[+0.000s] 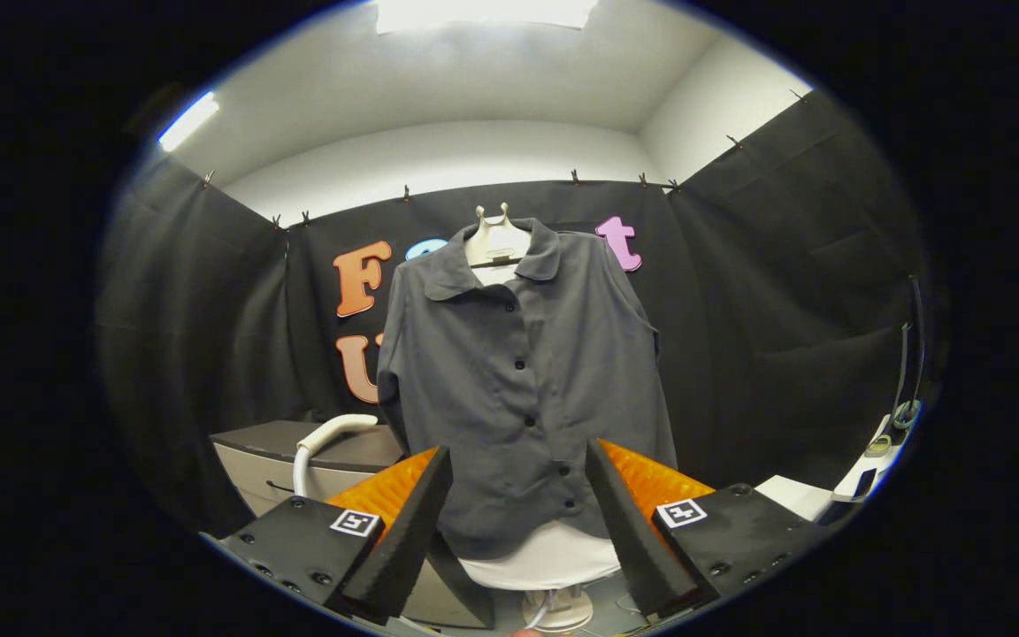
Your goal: Iron the clothes twice with a garment steamer, once on the left side and once on the right side.
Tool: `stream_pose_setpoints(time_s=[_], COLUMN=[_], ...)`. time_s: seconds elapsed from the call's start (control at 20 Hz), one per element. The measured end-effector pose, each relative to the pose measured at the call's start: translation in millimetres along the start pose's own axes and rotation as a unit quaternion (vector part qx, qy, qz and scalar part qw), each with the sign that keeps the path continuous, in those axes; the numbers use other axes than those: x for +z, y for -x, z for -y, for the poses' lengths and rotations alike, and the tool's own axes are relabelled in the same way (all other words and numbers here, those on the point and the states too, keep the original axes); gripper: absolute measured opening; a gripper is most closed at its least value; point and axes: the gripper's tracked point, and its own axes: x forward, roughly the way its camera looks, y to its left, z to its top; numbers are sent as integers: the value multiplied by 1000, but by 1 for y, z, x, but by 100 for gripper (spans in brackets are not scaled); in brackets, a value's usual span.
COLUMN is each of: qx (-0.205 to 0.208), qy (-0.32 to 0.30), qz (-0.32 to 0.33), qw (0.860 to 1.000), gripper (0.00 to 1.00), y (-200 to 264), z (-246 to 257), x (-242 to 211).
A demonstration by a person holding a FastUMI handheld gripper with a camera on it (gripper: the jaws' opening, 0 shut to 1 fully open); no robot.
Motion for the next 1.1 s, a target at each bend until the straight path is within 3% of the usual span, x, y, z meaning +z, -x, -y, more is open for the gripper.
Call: stream_pose_setpoints(time_s=[0.2, 0.4, 0.9, 1.1], qx=[32, 94, 202, 217], qy=[-35, -52, 10, 25], qz=[-2, 5, 0, -33], qw=[999, 994, 979, 975], gripper=[98, 98, 98, 97], y=[-20, -48, -125, -180], z=[-40, -105, -289, -349], x=[19, 45, 60, 40])
